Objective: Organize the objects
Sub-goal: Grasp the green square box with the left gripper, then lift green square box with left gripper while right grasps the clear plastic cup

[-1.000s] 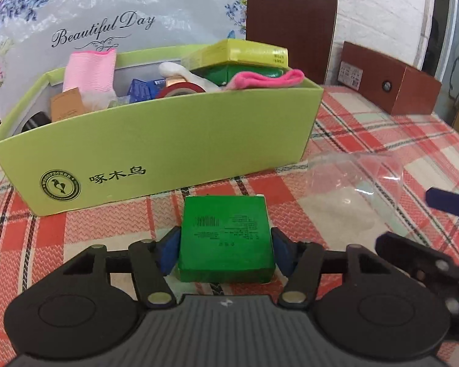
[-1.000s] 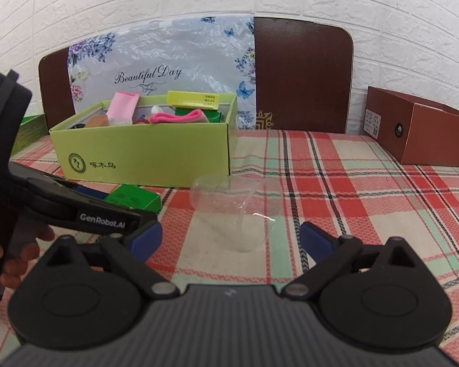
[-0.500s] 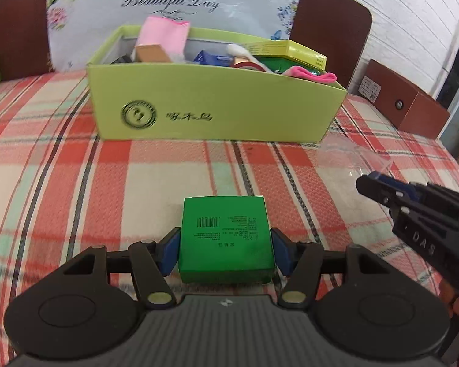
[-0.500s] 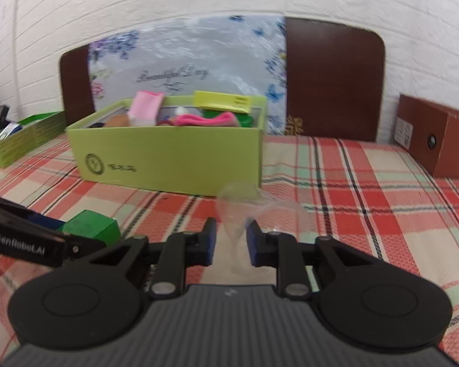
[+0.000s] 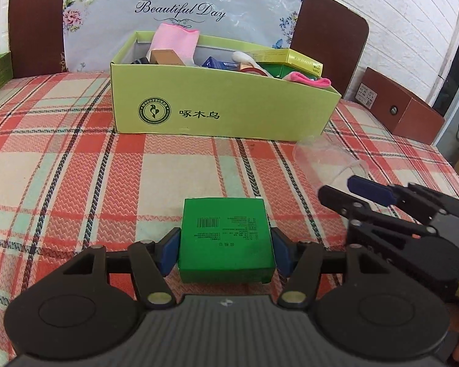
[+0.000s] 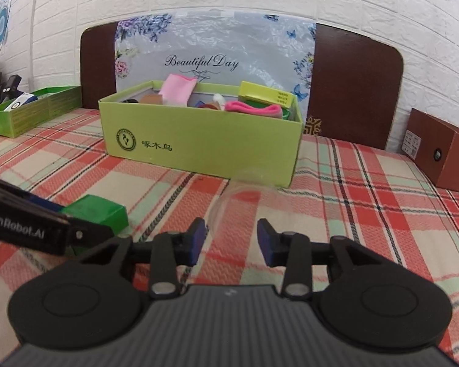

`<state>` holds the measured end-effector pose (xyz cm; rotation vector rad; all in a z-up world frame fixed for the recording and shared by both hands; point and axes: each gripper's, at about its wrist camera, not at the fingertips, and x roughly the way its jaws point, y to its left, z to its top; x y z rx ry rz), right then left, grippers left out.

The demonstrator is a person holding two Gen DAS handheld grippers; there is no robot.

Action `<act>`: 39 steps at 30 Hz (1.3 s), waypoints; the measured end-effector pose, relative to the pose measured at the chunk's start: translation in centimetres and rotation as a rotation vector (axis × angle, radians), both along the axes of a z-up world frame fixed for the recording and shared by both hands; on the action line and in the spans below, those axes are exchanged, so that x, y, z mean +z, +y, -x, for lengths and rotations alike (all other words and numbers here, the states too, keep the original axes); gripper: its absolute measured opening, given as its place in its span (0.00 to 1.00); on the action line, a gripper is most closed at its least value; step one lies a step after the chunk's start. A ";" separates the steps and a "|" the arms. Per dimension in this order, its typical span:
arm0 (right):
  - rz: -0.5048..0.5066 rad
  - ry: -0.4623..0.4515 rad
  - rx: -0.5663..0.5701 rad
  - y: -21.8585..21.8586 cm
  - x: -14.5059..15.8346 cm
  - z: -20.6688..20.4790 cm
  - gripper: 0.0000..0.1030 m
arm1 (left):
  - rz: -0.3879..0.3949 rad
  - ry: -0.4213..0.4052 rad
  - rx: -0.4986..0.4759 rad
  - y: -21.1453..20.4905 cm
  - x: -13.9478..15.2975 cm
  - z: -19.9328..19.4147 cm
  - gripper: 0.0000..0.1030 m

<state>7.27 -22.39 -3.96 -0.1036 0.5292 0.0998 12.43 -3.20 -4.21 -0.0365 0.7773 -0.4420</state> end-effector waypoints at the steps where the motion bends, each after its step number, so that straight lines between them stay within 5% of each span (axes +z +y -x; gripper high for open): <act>1: 0.003 0.001 0.007 0.3 -0.1 -0.4 0.36 | -0.005 -0.002 0.005 0.1 0.0 0.0 0.62; 10: -0.036 -0.004 -0.098 1.1 -0.8 -3.3 0.36 | -0.007 0.000 0.030 0.8 -0.1 -1.2 0.62; 16: -0.097 0.003 -0.119 0.5 -1.2 -4.0 0.07 | 0.010 0.028 0.033 0.9 -0.7 -1.6 0.62; 23: -0.146 -0.005 -0.101 -0.1 -0.4 -2.3 0.04 | 0.001 0.003 0.013 0.9 -0.4 -0.8 0.61; 39: -0.248 -0.188 0.033 0.8 7.8 3.1 0.04 | 0.069 -0.178 0.007 2.3 7.9 1.4 0.61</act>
